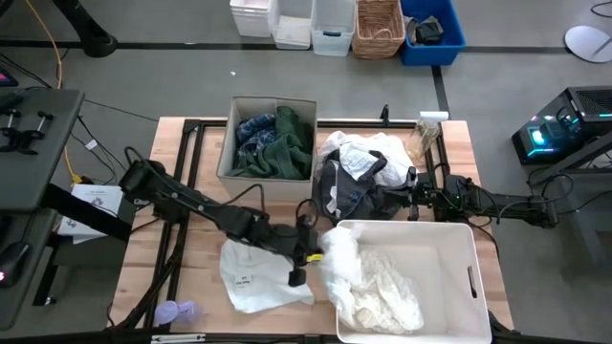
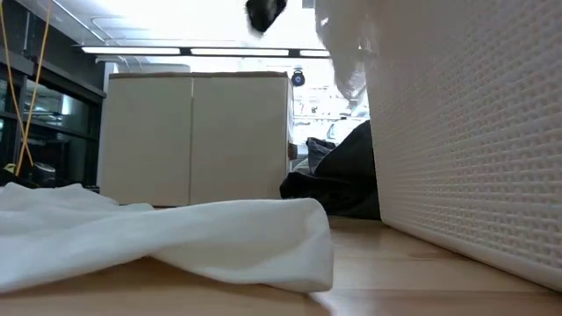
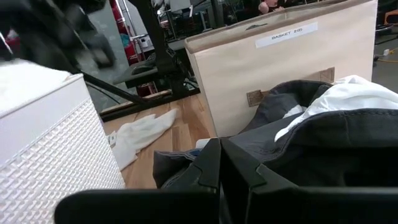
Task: Sort clothes
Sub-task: Put the white blouse into the laundry bin, then put the white towel into the laundry bin
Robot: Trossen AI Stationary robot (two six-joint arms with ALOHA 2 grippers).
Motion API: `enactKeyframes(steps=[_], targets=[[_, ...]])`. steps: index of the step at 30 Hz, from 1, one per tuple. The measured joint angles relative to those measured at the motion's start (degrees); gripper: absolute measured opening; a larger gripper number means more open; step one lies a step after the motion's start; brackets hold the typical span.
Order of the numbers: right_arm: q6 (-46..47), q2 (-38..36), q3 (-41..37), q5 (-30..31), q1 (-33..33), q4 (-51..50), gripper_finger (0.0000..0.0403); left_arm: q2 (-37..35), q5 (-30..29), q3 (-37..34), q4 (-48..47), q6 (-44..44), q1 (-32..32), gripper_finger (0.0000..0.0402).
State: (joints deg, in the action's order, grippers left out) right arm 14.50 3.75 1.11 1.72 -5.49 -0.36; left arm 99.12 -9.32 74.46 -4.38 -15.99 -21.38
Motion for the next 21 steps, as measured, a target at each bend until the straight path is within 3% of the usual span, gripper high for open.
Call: enactKeyframes(steps=[7,10,13,17,21], targets=[[0.0,0.0,0.0,0.0,0.0,0.0,0.0001,-0.1,-0.6,14.1,3.1,11.1,-1.9,0.0001],[0.0,0.0,0.0,0.0,0.0,0.0,0.0001,0.3,-0.7,17.7,9.9,16.4,-2.1,0.0],[0.0,0.0,0.0,0.0,0.0,0.0,0.0001,0.7,0.4,19.6,10.1,20.7,-1.4,0.0],[0.0,0.0,0.0,0.0,0.0,0.0,0.0001,-2.6,0.5,21.5,-2.0,20.5,-0.3,0.0001],[0.0,0.0,0.0,0.0,0.0,0.0,0.0001,-8.6,0.6,21.6,-22.6,16.0,0.4,0.0001]])
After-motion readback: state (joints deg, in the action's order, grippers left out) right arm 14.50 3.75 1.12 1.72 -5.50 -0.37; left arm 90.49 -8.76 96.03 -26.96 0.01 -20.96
